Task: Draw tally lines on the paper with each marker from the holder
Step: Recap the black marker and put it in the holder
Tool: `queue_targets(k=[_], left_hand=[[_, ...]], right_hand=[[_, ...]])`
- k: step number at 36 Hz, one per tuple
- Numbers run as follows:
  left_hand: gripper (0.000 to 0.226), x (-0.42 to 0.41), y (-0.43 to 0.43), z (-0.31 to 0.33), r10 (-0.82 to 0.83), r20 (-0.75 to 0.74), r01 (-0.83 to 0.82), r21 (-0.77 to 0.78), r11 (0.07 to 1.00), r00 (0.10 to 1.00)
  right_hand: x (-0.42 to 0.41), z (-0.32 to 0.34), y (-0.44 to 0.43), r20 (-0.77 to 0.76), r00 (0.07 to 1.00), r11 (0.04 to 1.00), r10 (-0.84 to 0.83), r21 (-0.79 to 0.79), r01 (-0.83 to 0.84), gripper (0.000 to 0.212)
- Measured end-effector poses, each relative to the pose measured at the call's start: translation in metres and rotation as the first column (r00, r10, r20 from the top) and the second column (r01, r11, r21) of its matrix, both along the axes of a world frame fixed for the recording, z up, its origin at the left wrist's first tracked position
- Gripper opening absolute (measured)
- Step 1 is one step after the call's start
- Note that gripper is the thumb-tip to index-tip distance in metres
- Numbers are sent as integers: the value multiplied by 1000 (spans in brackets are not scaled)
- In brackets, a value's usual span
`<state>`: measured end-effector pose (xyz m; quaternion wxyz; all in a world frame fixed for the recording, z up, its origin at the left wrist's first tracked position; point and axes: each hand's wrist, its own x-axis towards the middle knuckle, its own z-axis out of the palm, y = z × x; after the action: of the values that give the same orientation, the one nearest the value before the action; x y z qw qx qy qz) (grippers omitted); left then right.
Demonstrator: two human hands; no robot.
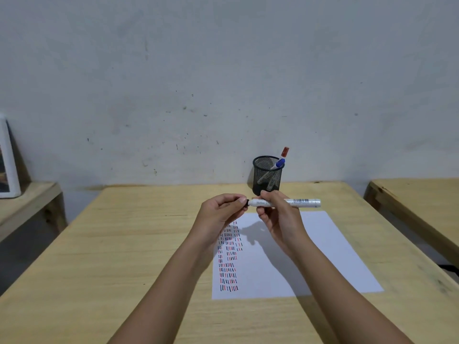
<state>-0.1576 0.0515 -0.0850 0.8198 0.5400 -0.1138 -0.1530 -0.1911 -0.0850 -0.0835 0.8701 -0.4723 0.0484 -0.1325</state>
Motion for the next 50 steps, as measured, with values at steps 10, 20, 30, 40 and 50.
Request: queue_targets(k=[10,20,30,40,50], left_hand=[[9,-8,0,1,29,-22,-31,-84,996,999],[9,-8,1,0,64,53,-64,-3,998,997],[10,6,15,6,77,-6,-78,-52,996,997],[12,31,12,42,126,193,-134,32,990,973],[20,43,-25,73,-32,490,-165,352,921,871]], right_hand=[[0,-2,8,105,994,1000,17,2,-18,31],[-1,-7,14,162,987,1000,-16,19,13,35],[-6,-3,-4,52,996,998,66,-20,-65,6],[-6,18,-31,-17,992,795,128,-596,-113,16],[14,41,-41,-1,996,569,86,-821,-50,17]])
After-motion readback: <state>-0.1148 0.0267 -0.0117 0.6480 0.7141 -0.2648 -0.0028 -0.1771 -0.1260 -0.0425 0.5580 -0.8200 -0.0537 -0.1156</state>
